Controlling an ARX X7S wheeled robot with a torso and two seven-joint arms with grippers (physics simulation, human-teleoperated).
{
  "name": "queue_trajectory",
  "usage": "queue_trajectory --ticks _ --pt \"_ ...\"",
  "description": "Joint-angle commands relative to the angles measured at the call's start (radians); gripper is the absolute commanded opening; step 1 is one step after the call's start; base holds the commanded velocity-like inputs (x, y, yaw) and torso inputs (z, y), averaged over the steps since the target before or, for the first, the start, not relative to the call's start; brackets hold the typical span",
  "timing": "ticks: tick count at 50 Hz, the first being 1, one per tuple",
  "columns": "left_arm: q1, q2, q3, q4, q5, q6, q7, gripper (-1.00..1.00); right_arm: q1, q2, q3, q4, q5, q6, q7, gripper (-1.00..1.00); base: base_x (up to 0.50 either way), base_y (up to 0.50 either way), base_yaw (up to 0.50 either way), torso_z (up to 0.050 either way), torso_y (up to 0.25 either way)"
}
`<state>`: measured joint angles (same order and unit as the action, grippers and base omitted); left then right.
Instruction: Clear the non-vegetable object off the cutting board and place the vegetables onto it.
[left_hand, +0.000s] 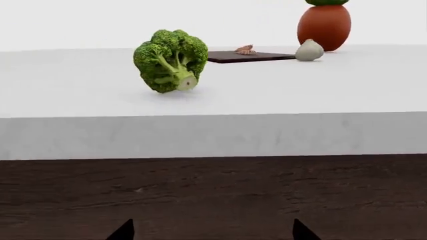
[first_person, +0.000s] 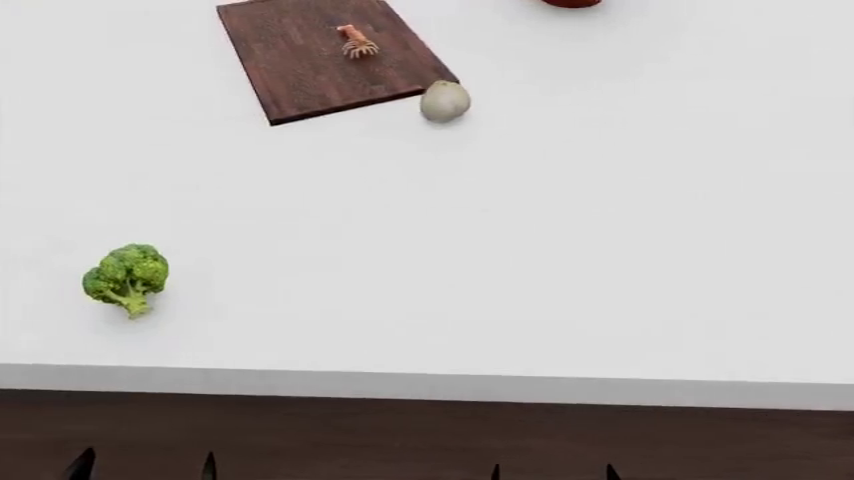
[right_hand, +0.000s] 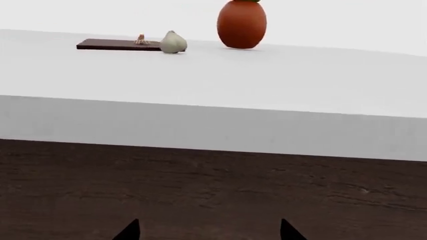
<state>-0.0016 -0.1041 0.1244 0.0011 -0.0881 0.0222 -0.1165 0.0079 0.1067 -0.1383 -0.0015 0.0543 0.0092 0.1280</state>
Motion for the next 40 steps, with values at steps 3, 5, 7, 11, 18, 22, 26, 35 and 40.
queue_trajectory --ticks 3,5,7,11,18,22,26,35,40 --pt "-0.002 -0.013 0.016 -0.002 -0.011 0.003 -0.015 1.00 0.001 0.012 -0.015 -0.002 0.014 0.001 0.014 1.00 0.00 0.50 0.00 0.000 0.000" --pt "-0.002 -0.015 0.018 -0.002 -0.013 0.004 -0.017 1.00 0.000 0.014 -0.016 -0.004 0.016 0.001 0.015 1.00 0.00 0.50 0.00 0.000 0.000" --pt "-0.002 -0.016 0.020 -0.002 -0.014 0.005 -0.019 1.00 0.000 0.016 -0.017 -0.004 0.020 0.001 0.016 1.00 0.00 0.50 0.00 0.000 0.000" --pt "-0.002 -0.019 0.024 -0.002 -0.017 0.004 -0.023 1.00 -0.001 0.019 -0.020 -0.010 0.026 0.007 0.019 1.00 0.00 0.50 0.00 0.000 0.000" --pt "-0.003 -0.024 0.030 -0.003 -0.022 0.006 -0.029 1.00 -0.001 0.019 -0.013 0.003 0.057 -0.024 0.016 1.00 0.00 0.29 0.00 0.000 0.000" --pt "-0.004 -0.027 0.034 -0.003 -0.025 0.007 -0.032 1.00 -0.003 0.022 -0.019 0.001 0.050 -0.031 0.024 1.00 0.00 0.00 0.00 0.000 0.000" --pt "0.002 -0.031 0.032 0.019 -0.032 0.005 -0.038 1.00 -0.007 0.028 -0.030 -0.013 0.028 -0.034 0.038 1.00 0.00 0.00 0.00 0.000 0.000" --pt "0.024 -0.067 -0.040 0.219 -0.113 -0.105 -0.078 1.00 -0.014 0.044 -0.058 -0.220 -0.008 0.118 0.073 1.00 0.00 0.00 0.00 0.000 0.000" --pt "0.020 -0.096 -0.080 0.331 -0.109 -0.174 -0.126 1.00 0.006 0.068 -0.072 -0.382 -0.041 0.262 0.081 1.00 0.00 0.00 0.00 0.000 0.000"
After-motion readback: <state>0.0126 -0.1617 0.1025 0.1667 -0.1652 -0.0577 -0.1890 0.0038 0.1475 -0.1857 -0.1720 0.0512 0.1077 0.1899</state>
